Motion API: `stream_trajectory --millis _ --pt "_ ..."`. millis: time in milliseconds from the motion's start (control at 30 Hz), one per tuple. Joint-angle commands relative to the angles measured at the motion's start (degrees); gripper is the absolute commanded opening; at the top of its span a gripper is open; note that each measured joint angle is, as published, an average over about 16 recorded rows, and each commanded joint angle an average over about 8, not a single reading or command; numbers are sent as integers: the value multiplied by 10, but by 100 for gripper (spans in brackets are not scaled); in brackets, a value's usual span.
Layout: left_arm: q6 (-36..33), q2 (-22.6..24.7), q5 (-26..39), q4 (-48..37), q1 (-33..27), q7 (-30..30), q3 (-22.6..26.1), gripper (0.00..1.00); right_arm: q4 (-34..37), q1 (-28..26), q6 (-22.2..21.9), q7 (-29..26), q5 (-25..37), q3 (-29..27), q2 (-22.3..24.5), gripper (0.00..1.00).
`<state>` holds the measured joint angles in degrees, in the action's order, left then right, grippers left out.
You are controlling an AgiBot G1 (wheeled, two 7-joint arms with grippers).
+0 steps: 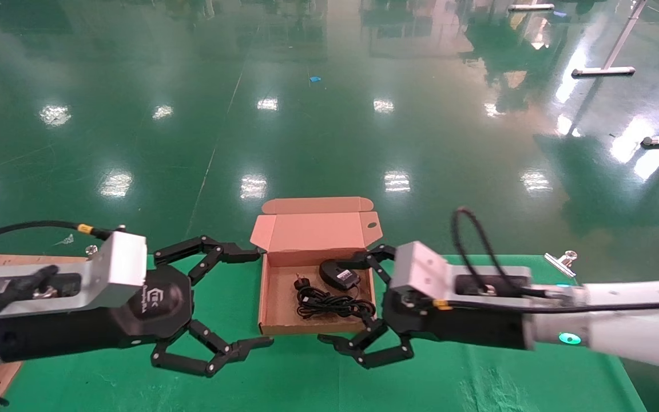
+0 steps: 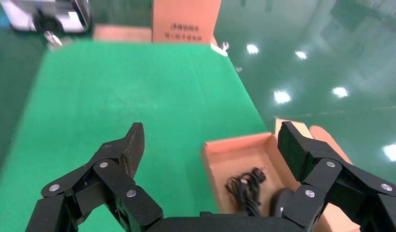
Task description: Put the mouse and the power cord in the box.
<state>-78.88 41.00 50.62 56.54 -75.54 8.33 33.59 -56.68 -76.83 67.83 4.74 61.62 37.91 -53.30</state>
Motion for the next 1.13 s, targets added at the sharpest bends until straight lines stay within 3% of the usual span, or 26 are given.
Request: stream_trajectory --millis 33,800,1133 --pt "-5 -5 -7 14 11 -15 -14 100 -13 12 14 -12 -16 -17 14 100" --pt "-66 -58 -85 165 136 -185 -171 100 -164 148 173 -150 -191 -212 177 100" --pt "-73 -64 -94 181 149 -198 -188 100 -180 163 190 -160 -211 -233 194 100"
